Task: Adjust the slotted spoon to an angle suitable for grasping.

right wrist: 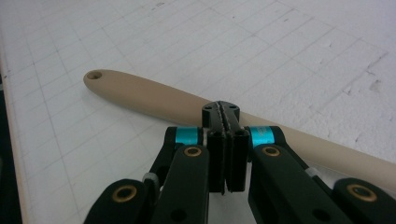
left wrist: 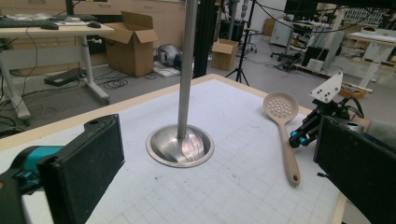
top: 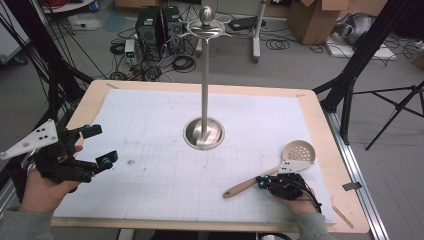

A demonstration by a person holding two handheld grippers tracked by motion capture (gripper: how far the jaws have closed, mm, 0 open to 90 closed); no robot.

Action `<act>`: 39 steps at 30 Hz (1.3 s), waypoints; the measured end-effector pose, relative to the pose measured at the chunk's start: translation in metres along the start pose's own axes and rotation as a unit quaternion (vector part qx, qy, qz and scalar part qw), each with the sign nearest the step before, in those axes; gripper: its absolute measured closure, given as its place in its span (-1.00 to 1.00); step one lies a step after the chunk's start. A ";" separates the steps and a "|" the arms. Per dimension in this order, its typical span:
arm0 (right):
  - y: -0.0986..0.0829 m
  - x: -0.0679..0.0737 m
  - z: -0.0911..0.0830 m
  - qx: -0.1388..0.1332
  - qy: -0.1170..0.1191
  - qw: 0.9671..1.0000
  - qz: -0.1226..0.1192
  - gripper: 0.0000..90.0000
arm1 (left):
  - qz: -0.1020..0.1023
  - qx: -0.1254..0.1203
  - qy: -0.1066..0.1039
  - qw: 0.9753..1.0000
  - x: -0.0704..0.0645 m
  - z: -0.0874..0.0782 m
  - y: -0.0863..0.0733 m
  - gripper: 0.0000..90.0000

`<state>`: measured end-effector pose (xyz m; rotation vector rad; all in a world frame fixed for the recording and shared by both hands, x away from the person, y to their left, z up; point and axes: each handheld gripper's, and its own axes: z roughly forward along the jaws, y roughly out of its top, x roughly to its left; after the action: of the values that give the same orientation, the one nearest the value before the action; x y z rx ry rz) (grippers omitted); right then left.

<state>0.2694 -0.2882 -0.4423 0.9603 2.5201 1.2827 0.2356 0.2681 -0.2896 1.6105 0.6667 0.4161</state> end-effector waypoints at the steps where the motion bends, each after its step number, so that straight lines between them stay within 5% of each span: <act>1: 0.001 0.000 0.001 0.001 -0.004 1.000 -0.001 0.99 | 0.000 0.000 0.000 1.000 0.000 -0.001 0.000 -0.95; 39: 0.015 -0.003 0.020 -0.009 -0.035 0.999 -0.002 0.99 | -0.001 0.004 0.017 1.000 -0.001 -0.013 -0.004 -0.95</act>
<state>0.2874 -0.2703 -0.4435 0.9777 2.4528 1.2456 0.2261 0.2783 -0.2915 1.6128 0.6971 0.4408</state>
